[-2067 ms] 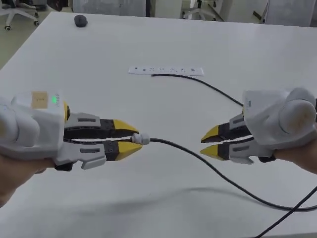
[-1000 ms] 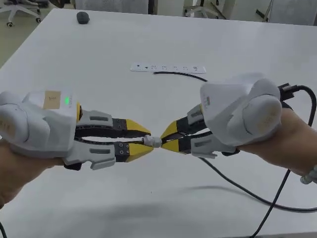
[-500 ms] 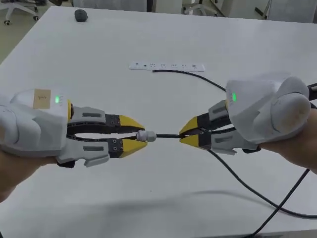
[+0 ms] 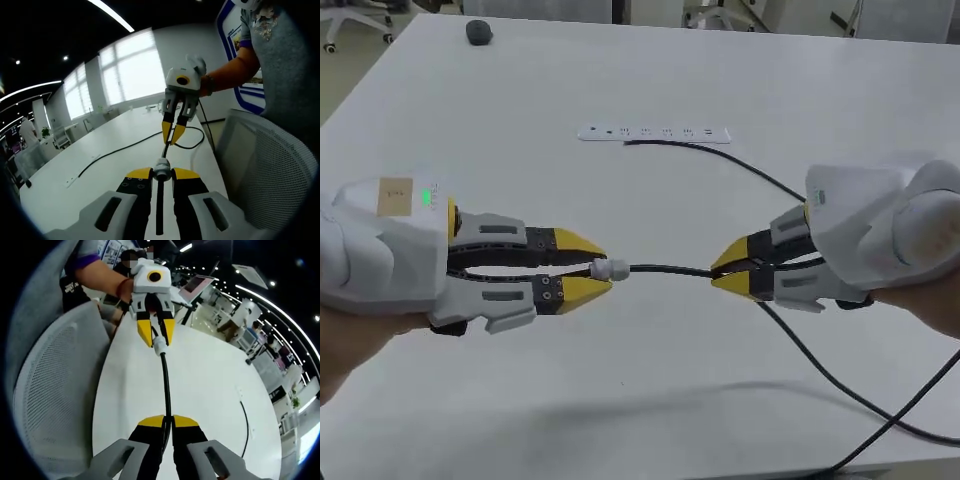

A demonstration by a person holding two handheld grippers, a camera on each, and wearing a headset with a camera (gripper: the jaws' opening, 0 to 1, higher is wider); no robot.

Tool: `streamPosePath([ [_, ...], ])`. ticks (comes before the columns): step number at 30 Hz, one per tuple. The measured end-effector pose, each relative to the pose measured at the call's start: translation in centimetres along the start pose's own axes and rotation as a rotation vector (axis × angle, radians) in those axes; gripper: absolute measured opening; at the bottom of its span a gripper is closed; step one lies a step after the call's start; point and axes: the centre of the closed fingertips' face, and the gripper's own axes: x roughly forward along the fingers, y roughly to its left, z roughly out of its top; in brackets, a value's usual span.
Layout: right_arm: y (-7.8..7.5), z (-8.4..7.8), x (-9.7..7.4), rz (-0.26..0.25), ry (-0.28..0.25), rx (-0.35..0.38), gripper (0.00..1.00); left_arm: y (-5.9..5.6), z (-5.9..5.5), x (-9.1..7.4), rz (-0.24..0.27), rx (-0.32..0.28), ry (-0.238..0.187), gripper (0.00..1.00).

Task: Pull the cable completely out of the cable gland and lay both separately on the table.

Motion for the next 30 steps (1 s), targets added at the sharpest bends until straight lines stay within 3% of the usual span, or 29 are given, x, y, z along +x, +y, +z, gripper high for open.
streamPosePath([
  [15, -0.2, -2.1, -0.1, -0.014, 0.040, 0.030, 0.00, 0.5, 0.1, -0.6, 0.022, -0.098, -0.047, 0.16],
  [30, 0.1, -2.4, 0.0, -0.004, 0.042, 0.044, 0.00, 0.4, -0.1, -0.4, 0.022, -0.118, -0.049, 0.15],
])
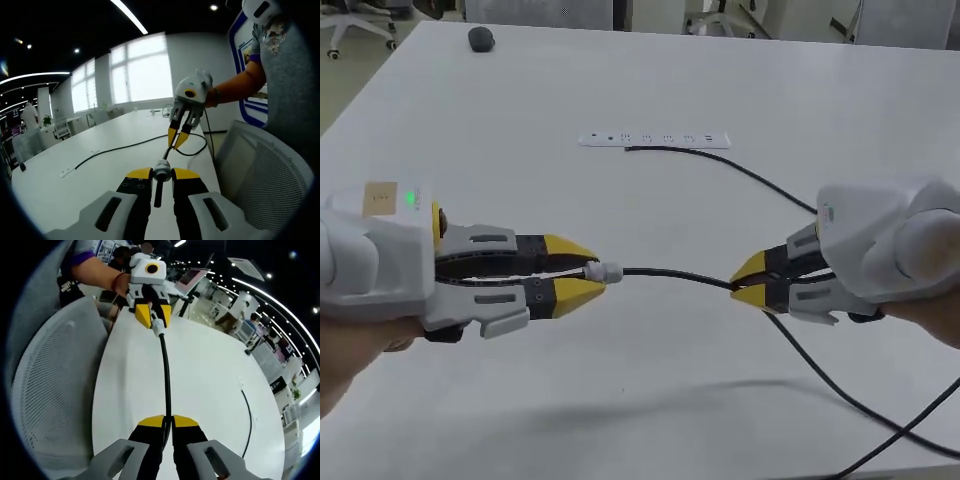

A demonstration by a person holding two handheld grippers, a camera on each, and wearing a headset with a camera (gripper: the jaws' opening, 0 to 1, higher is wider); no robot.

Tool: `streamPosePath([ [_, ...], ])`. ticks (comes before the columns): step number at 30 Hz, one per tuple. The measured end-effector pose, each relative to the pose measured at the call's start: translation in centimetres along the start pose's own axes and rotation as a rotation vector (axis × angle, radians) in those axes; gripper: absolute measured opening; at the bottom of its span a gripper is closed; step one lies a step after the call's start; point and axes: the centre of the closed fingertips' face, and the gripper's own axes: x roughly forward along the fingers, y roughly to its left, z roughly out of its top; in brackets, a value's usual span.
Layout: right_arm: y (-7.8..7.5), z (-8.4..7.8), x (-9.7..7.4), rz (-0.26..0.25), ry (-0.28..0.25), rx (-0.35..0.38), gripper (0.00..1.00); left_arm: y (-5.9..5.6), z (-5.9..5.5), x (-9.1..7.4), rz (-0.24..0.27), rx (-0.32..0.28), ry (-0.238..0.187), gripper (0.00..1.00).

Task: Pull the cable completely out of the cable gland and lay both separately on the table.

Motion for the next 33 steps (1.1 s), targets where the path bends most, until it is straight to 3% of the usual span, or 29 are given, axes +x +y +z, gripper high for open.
streamPosePath([
  [8, 0.2, -0.2, -0.1, 0.002, 0.006, 0.022, 0.00, 0.1, 0.0, 0.1, 0.008, -0.003, 0.001, 0.15],
  [10, 0.3, 0.4, -0.2, 0.005, -0.019, 0.032, 0.00, 0.2, -0.1, 0.1, 0.012, -0.003, 0.005, 0.15],
  [17, 0.6, 4.3, -0.1, 0.000, -0.108, 0.021, 0.00, 0.1, -0.1, 0.4, 0.005, -0.003, 0.006, 0.15],
  [22, 1.1, 7.7, 1.1, 0.027, -0.168, -0.010, 0.03, -0.2, 0.2, 0.7, -0.007, 0.005, 0.005, 0.15],
  [27, 1.5, 9.0, 2.5, 0.053, -0.167, -0.057, 0.04, -0.3, 0.6, 0.8, -0.013, 0.013, -0.001, 0.15],
  [33, 1.4, 9.3, 3.2, 0.071, -0.160, -0.080, 0.01, -0.5, 0.9, 0.8, -0.021, 0.022, -0.006, 0.15],
])
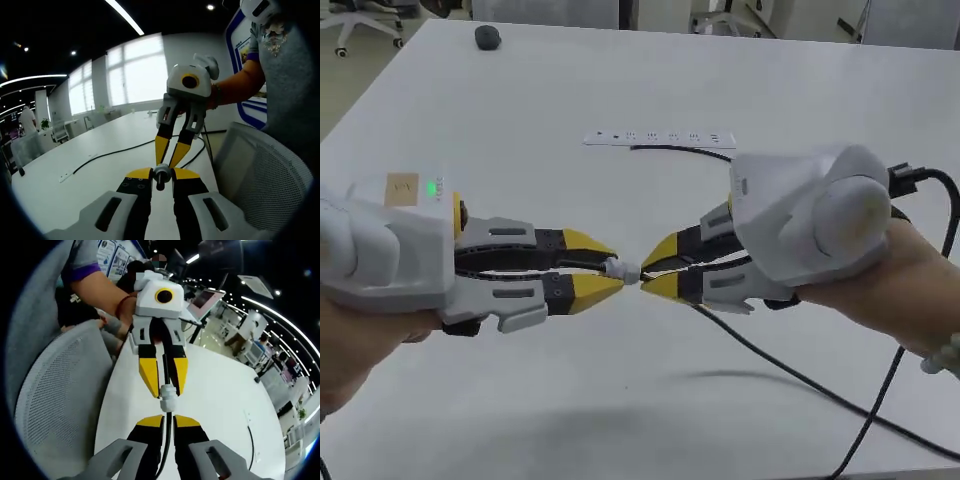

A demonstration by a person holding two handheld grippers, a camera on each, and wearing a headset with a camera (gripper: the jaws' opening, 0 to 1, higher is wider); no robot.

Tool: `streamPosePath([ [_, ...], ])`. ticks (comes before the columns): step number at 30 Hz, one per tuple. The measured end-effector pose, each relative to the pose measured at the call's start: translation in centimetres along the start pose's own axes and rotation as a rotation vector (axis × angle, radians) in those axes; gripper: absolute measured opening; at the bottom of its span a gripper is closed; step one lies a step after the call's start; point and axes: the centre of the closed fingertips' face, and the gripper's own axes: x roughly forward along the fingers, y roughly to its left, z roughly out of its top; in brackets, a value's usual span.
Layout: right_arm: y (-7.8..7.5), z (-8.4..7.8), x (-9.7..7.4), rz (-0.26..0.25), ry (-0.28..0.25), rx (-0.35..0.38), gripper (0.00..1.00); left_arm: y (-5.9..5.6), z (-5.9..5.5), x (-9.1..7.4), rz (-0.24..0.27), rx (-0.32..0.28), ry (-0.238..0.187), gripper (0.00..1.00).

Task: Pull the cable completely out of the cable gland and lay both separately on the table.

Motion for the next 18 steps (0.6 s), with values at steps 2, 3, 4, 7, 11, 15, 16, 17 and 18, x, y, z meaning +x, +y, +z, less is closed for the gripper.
streamPosePath([
  [2, 0.0, -0.1, 0.0, 0.004, 0.004, -0.006, 0.00, 0.0, 0.0, 0.0, -0.002, 0.000, 0.000, 0.15],
  [3, -0.1, -0.1, 0.0, 0.006, 0.003, -0.006, 0.00, 0.0, 0.0, 0.0, -0.001, 0.001, 0.001, 0.15],
  [4, -0.1, -0.1, -0.1, 0.006, 0.001, -0.005, 0.00, 0.0, 0.0, 0.0, -0.001, 0.000, 0.000, 0.15],
  [7, -0.4, -0.5, -0.5, 0.000, 0.007, -0.010, 0.00, 0.2, 0.1, -0.1, 0.006, -0.003, -0.006, 0.15],
  [11, -0.8, -1.2, -1.1, -0.012, 0.021, -0.007, 0.00, 0.4, 0.1, -0.1, 0.013, -0.005, -0.010, 0.15],
  [15, -1.2, -2.1, -1.5, -0.024, 0.038, 0.000, 0.00, 0.6, 0.1, -0.2, 0.020, -0.007, -0.010, 0.15],
  [16, -1.3, -2.4, -1.7, -0.030, 0.044, 0.003, 0.00, 0.7, 0.0, -0.2, 0.025, -0.009, -0.008, 0.15],
  [17, -1.3, -2.6, -1.8, -0.031, 0.049, 0.005, 0.00, 0.8, 0.0, -0.3, 0.027, -0.010, -0.007, 0.15],
  [18, -1.4, -3.0, -2.0, -0.034, 0.055, 0.008, 0.00, 0.9, -0.1, -0.3, 0.030, -0.012, -0.007, 0.15],
])
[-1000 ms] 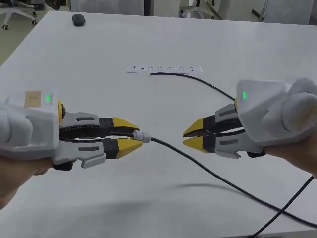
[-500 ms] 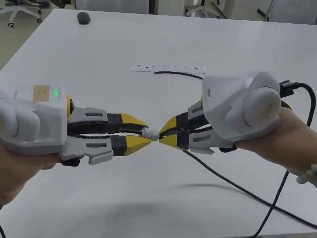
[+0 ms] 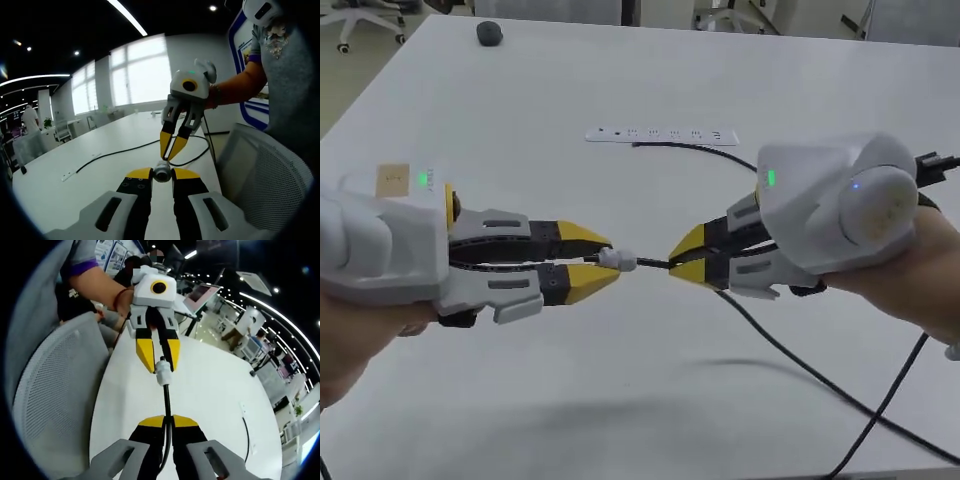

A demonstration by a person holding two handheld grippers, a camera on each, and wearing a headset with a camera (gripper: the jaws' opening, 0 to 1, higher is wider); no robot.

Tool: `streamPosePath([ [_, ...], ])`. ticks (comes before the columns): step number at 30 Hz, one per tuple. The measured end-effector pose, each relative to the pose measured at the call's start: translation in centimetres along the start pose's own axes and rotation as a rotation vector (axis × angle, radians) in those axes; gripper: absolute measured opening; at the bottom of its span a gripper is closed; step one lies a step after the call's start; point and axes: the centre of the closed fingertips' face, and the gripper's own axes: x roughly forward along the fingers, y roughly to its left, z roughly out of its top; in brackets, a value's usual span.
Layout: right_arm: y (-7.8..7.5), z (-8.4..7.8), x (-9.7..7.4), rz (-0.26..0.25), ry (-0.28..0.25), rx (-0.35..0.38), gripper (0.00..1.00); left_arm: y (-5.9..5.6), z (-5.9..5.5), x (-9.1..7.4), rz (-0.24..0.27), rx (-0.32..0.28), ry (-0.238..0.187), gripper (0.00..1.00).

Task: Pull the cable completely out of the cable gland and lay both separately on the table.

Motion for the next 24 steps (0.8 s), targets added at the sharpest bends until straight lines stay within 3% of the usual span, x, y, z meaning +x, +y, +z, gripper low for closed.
streamPosePath([
  [7, -0.7, -2.0, -1.0, -0.027, 0.033, 0.036, 0.00, 0.7, -0.1, -0.4, 0.021, -0.009, 0.002, 0.15],
  [14, -2.6, -4.0, -1.9, -0.097, 0.062, 0.128, 0.00, 1.3, -0.5, -0.1, 0.035, -0.017, 0.005, 0.16],
  [24, -6.6, -4.4, -0.3, -0.146, 0.049, 0.181, 0.00, 2.5, -1.8, 1.5, 0.029, -0.041, 0.013, 0.16],
])
